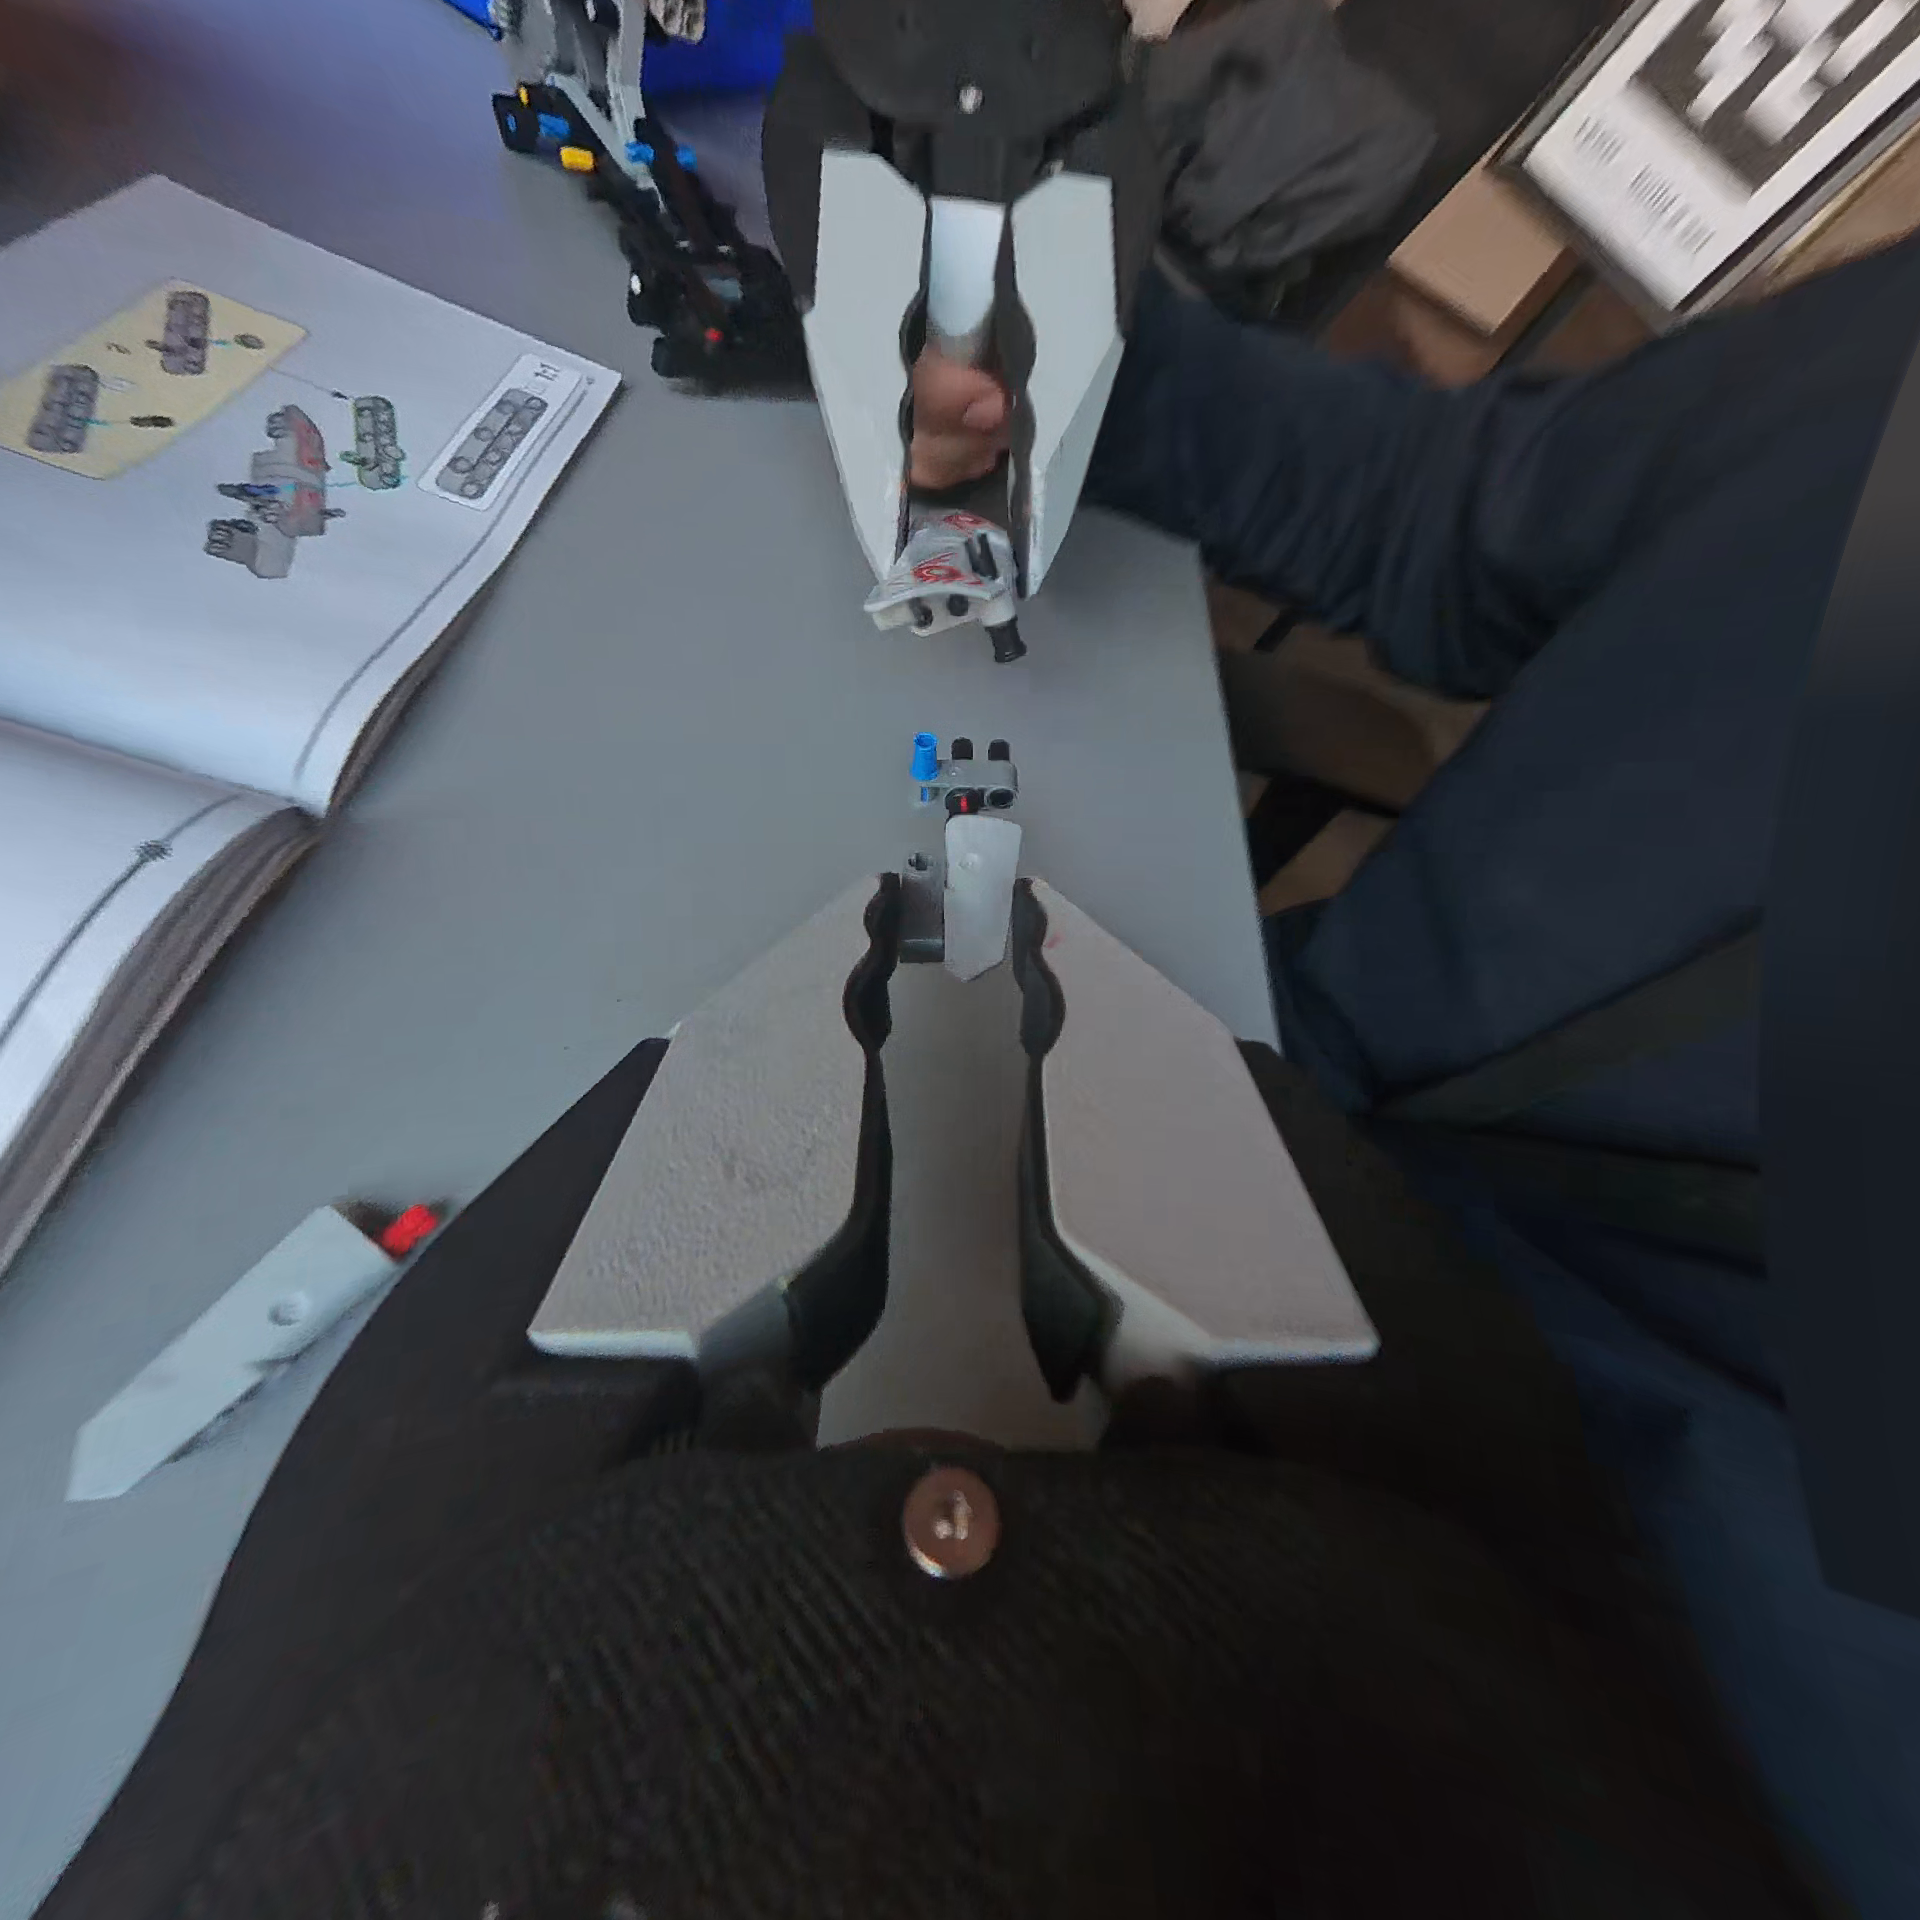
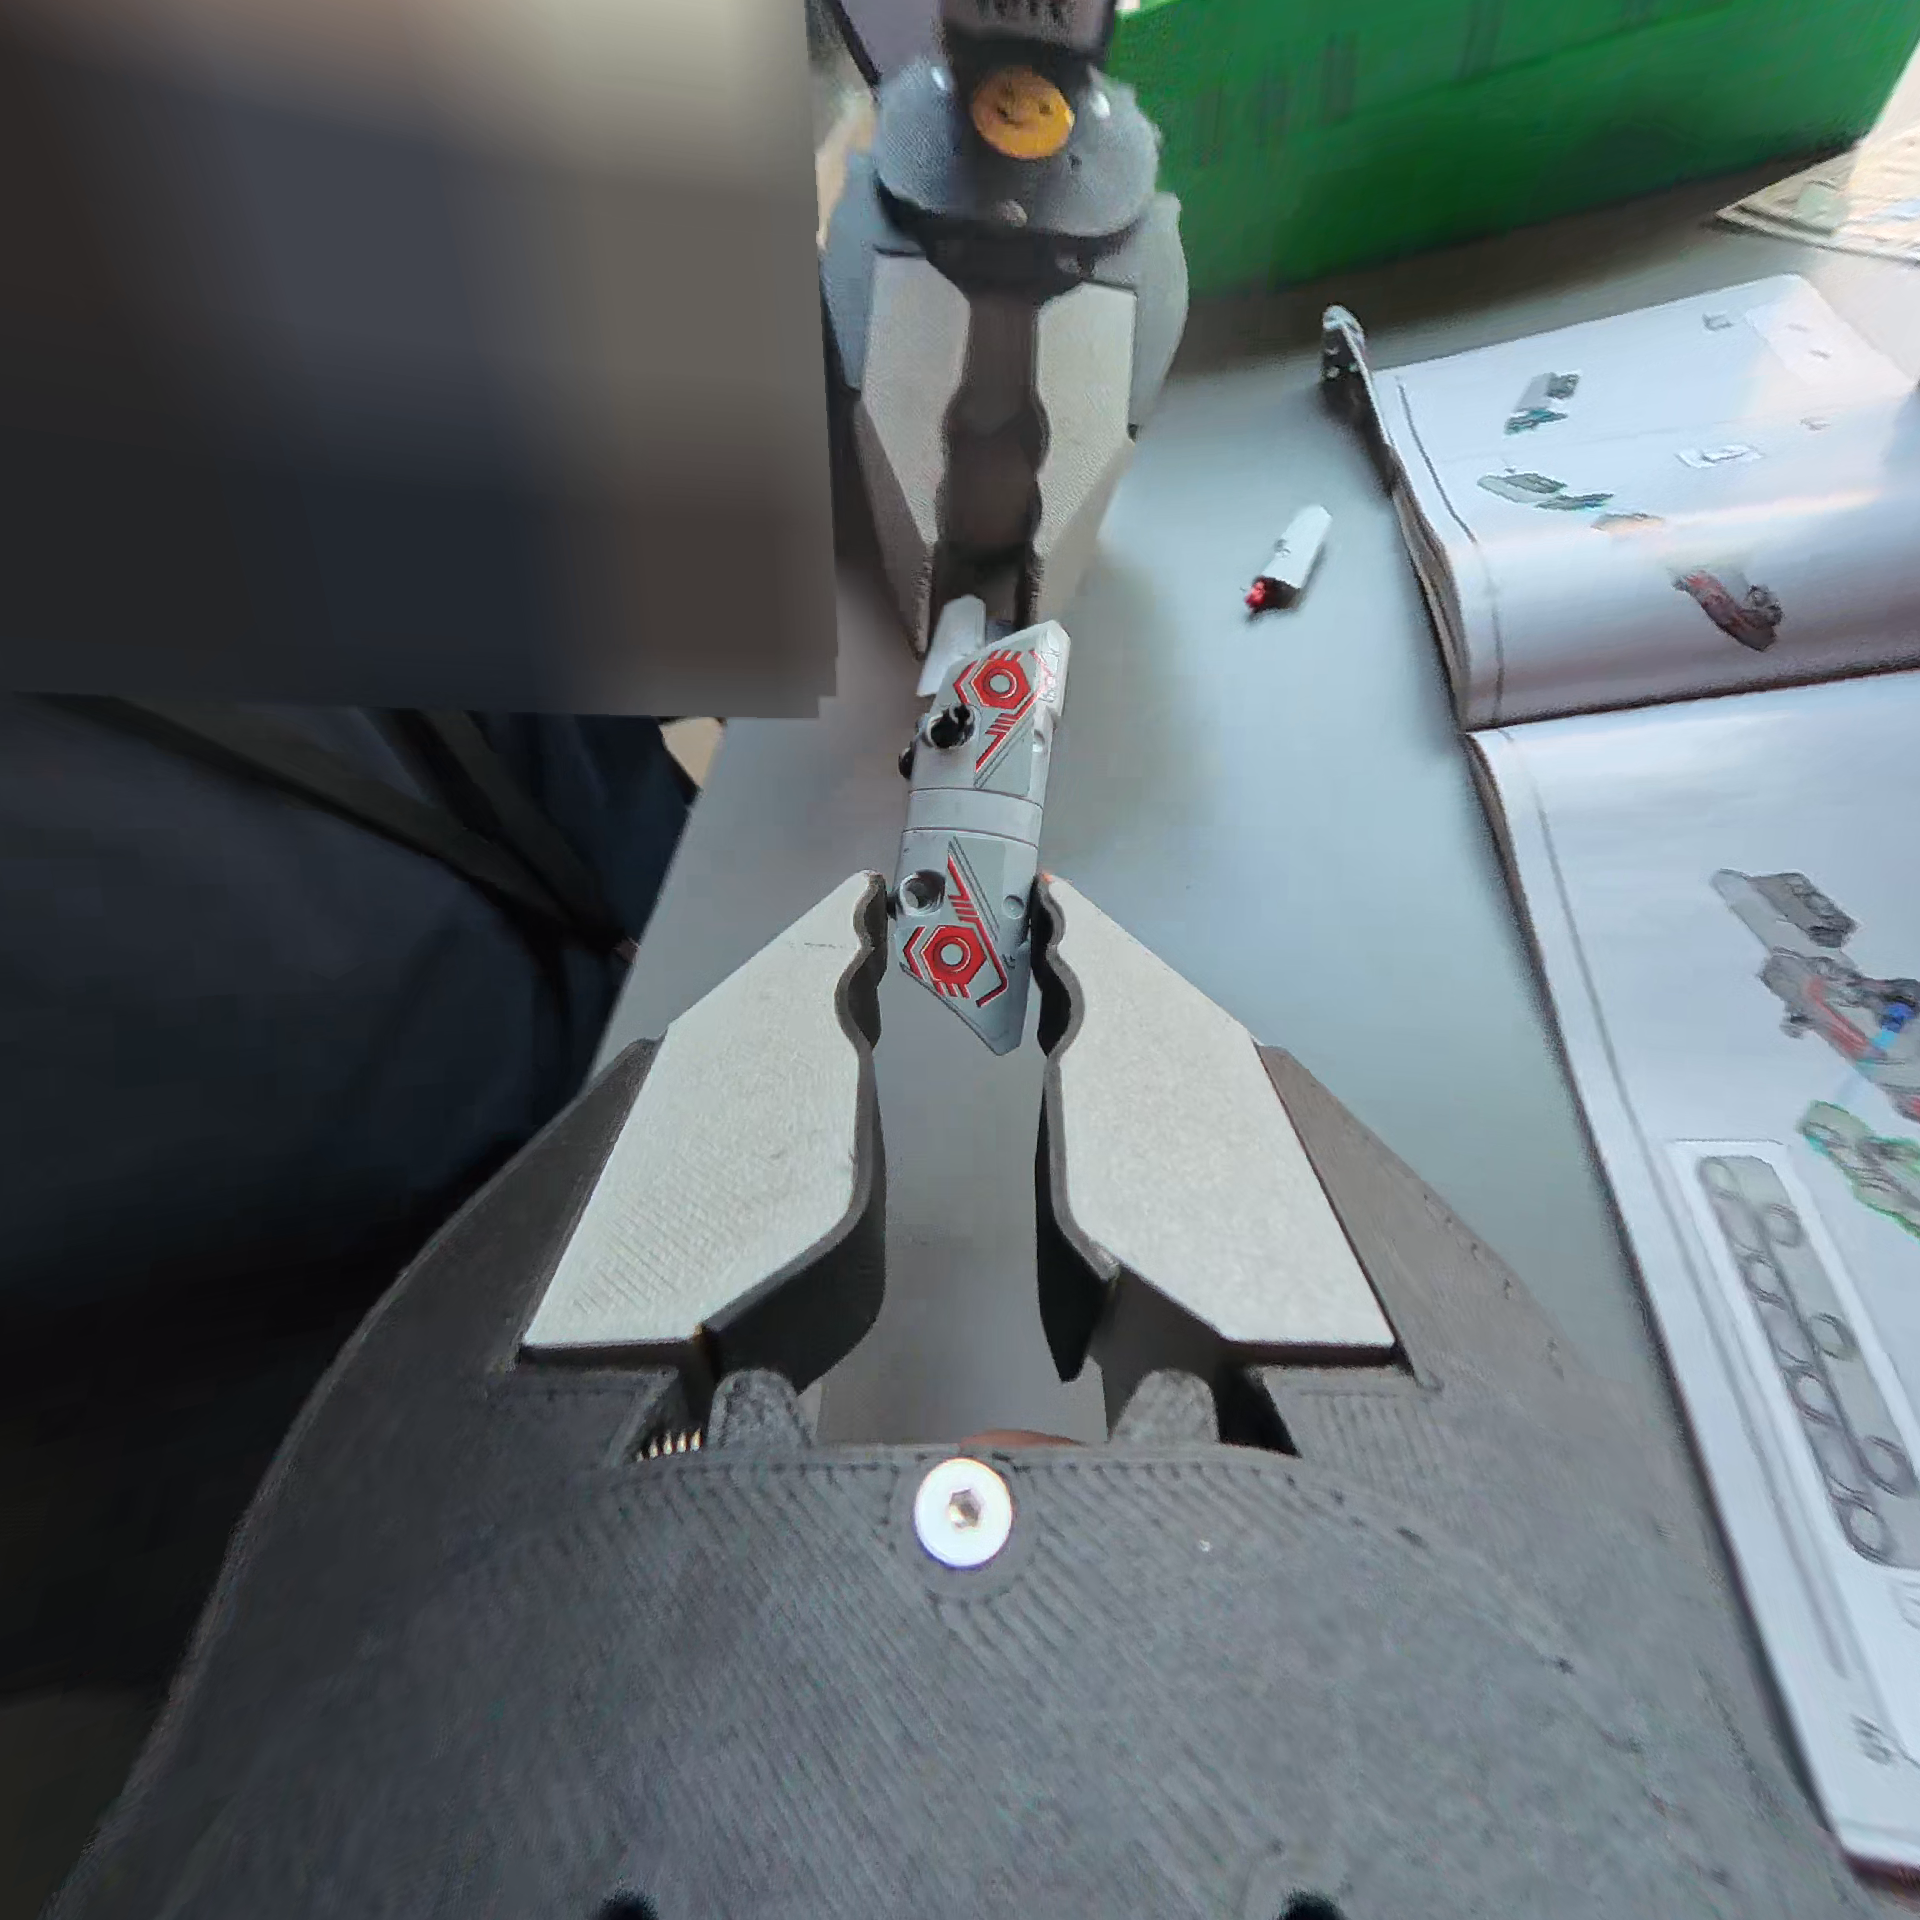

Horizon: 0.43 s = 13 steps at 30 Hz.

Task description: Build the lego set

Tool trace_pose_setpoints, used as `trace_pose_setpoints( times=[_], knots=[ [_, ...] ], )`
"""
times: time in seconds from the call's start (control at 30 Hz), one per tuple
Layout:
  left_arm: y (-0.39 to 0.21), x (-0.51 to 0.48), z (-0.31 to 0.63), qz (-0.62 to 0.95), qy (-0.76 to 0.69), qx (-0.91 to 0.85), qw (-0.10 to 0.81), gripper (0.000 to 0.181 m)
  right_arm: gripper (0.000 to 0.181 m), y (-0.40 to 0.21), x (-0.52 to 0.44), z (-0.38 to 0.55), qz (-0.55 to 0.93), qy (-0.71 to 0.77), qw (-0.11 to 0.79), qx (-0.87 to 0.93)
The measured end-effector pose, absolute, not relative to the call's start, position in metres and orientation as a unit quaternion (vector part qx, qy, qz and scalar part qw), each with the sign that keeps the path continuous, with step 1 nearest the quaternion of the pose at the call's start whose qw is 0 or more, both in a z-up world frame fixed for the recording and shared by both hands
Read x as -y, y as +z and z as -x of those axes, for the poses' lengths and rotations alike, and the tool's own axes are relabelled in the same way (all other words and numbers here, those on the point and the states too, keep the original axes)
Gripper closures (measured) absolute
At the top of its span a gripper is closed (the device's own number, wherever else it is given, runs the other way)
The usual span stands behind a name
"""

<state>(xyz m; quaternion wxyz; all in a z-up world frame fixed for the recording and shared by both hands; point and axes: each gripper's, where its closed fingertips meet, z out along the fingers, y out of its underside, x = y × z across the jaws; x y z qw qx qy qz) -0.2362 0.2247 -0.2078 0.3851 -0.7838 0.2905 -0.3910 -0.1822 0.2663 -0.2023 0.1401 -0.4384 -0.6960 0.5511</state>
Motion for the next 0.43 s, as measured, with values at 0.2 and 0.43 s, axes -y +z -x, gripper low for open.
trace_pose_setpoints(
  times=[0.2,0.43],
  knots=[
    [-0.197,-0.226,0.239,0.769,-0.488,-0.213,0.354,0.163,0.157,-0.193,-0.27,0.182,0.462,0.615,0.061,0.636],
    [-0.193,-0.227,0.237,0.756,-0.544,-0.166,0.324,0.163,0.157,-0.193,-0.266,0.185,0.478,0.633,0.014,0.609]
  ],
)
